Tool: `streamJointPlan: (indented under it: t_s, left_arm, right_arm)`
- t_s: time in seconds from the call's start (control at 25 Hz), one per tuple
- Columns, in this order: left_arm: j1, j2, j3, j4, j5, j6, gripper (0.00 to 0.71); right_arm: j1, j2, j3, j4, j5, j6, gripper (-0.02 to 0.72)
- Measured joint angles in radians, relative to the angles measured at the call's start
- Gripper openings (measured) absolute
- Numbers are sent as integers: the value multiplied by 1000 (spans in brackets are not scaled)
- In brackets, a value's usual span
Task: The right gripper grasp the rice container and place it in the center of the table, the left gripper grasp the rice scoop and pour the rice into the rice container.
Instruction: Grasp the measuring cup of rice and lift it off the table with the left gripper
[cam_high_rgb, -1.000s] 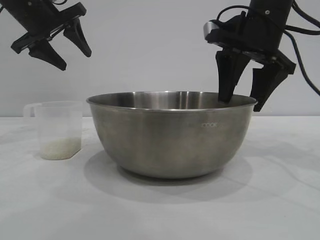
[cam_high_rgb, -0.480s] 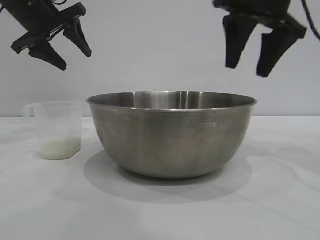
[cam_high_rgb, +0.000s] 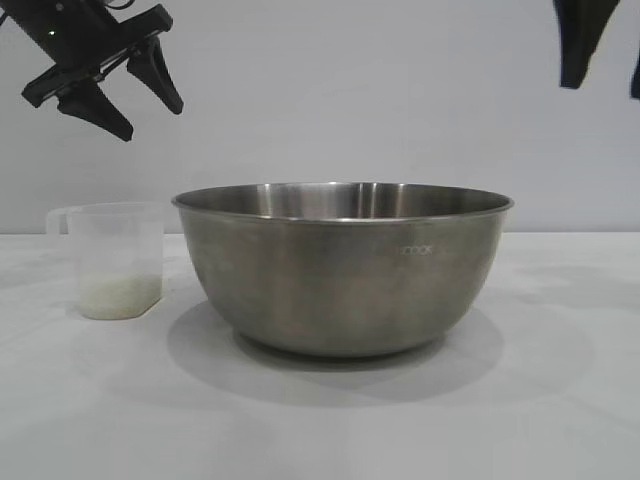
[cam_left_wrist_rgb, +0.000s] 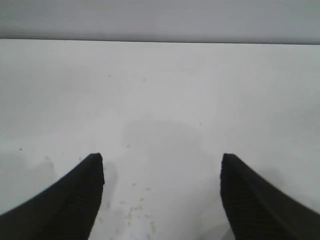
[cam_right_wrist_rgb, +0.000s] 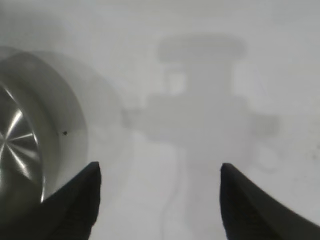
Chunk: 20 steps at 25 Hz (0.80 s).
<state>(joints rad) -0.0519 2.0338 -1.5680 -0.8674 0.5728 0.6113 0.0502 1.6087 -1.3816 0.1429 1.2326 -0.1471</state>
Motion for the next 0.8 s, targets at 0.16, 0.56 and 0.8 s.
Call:
streamJointPlan:
  t_s: [0.16,0.56,0.8]
  left_arm:
    - [0,0,0,0,0,0,447]
    - [0,0,0,0,0,0,447]
    - [0,0,0,0,0,0,447]
  right_arm:
    - [-2,-172,129,0,2,0,414]
    - [-2,-586,414,-25,10,40,414]
    - [-2,-872,618,-96,14,99,414]
